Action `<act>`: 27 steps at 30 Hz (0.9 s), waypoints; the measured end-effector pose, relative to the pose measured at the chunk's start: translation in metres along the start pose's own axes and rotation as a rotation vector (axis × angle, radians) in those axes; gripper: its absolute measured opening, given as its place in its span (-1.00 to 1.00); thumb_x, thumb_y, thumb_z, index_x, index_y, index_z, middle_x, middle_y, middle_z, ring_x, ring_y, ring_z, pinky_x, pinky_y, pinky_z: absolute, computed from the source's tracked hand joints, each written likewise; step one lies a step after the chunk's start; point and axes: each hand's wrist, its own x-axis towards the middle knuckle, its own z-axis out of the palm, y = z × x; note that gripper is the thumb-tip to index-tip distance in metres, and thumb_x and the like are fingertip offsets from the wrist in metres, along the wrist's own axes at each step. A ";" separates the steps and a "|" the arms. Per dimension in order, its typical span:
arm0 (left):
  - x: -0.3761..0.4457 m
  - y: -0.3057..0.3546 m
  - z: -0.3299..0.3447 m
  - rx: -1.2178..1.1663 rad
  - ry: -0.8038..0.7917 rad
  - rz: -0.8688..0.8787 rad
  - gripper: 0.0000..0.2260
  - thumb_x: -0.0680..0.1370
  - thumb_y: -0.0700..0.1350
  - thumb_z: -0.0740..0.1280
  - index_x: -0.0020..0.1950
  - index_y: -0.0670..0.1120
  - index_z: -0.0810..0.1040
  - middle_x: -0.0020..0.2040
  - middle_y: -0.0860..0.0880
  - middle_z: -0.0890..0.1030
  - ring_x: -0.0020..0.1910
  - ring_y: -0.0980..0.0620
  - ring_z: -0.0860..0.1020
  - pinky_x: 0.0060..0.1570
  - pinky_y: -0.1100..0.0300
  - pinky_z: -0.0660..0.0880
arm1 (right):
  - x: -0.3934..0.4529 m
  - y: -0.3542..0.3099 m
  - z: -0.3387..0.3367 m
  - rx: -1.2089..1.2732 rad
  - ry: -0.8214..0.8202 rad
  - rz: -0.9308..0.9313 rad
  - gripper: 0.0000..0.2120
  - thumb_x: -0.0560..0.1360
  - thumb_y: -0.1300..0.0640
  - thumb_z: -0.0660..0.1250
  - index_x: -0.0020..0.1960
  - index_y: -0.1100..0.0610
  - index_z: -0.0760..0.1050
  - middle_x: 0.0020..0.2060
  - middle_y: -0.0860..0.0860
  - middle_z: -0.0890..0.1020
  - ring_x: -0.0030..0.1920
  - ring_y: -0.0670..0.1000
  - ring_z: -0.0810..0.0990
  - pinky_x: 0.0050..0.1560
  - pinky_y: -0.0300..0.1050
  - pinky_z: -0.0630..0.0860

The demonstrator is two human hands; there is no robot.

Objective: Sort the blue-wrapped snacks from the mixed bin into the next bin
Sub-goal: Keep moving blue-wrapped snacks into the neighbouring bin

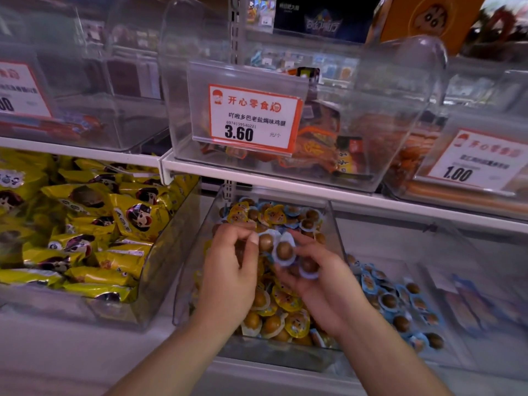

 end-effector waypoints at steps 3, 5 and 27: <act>-0.006 0.006 0.007 0.112 -0.128 0.233 -0.85 0.64 -0.02 0.22 0.01 -0.03 0.55 0.19 0.10 0.51 0.22 0.18 0.49 0.16 0.18 0.46 | -0.012 0.000 0.003 0.064 -0.139 0.082 -0.60 0.48 0.09 0.43 0.24 0.28 0.57 -0.02 0.17 0.67 -0.13 0.05 0.67 -0.24 -0.09 0.58; -0.010 0.009 0.013 0.135 -0.218 0.296 -0.75 0.66 0.05 0.16 0.19 0.00 0.56 0.31 0.14 0.48 0.29 0.16 0.46 0.23 0.09 0.46 | -0.018 -0.003 0.003 -0.090 -0.105 0.017 -0.59 0.42 0.04 0.47 0.18 0.25 0.61 -0.06 0.13 0.66 -0.15 -0.01 0.64 -0.28 -0.17 0.53; -0.007 0.000 0.019 0.525 -0.705 0.133 -0.56 0.57 0.22 0.04 0.42 0.21 0.41 0.40 0.28 0.36 0.39 0.17 0.35 0.45 0.02 0.25 | 0.034 -0.099 -0.183 -1.200 0.667 -0.324 -0.76 0.57 0.21 0.25 -0.03 0.35 0.63 -0.15 0.26 0.69 -0.02 0.26 0.65 -0.11 0.11 0.57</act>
